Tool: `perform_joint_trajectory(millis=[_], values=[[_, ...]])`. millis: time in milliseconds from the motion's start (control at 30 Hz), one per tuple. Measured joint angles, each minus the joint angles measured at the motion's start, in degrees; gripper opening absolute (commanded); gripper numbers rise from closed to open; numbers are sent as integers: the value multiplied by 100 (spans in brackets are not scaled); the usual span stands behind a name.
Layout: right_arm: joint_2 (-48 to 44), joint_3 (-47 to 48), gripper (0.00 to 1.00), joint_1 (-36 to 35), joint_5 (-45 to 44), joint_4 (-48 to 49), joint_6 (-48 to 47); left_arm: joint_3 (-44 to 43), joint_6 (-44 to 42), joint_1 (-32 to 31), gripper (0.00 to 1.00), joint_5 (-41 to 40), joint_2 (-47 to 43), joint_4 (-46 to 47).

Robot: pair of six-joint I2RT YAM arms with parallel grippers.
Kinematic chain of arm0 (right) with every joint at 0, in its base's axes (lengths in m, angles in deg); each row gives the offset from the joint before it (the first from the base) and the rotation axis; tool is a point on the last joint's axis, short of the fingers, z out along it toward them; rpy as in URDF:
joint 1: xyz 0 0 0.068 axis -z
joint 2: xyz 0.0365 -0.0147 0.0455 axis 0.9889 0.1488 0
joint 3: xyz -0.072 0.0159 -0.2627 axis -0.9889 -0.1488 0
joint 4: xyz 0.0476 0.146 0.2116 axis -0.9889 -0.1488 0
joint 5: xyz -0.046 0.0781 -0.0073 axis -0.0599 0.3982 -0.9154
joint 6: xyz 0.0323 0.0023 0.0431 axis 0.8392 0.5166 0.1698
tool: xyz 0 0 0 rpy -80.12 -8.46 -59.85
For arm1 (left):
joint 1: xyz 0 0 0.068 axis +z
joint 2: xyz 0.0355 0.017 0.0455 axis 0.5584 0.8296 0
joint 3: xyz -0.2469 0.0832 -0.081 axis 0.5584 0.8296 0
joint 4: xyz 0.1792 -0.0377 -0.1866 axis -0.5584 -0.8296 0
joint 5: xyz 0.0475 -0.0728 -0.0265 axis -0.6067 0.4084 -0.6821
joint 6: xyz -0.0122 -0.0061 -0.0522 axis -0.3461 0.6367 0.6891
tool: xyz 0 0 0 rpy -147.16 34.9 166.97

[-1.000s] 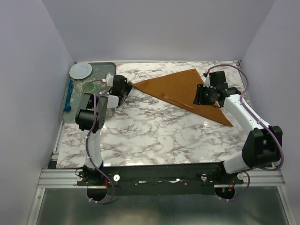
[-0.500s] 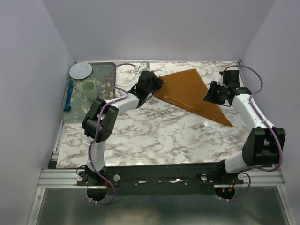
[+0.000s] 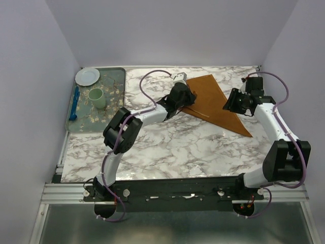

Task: Fold the napkin, place the utensils inside, and roll it up
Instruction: Fold the napkin

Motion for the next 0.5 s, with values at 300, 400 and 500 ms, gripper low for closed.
perform_joint_trajectory(millis=[300,400,500], values=[[-2,-109,51,249,175,13,42,-264,-116,-278,0,7,308,-184],[-2,-120,51,249,243,13,42,-291,-118,-297,0,11,376,-223],[-2,-142,51,249,282,15,42,-297,-116,-299,0,44,420,-238]])
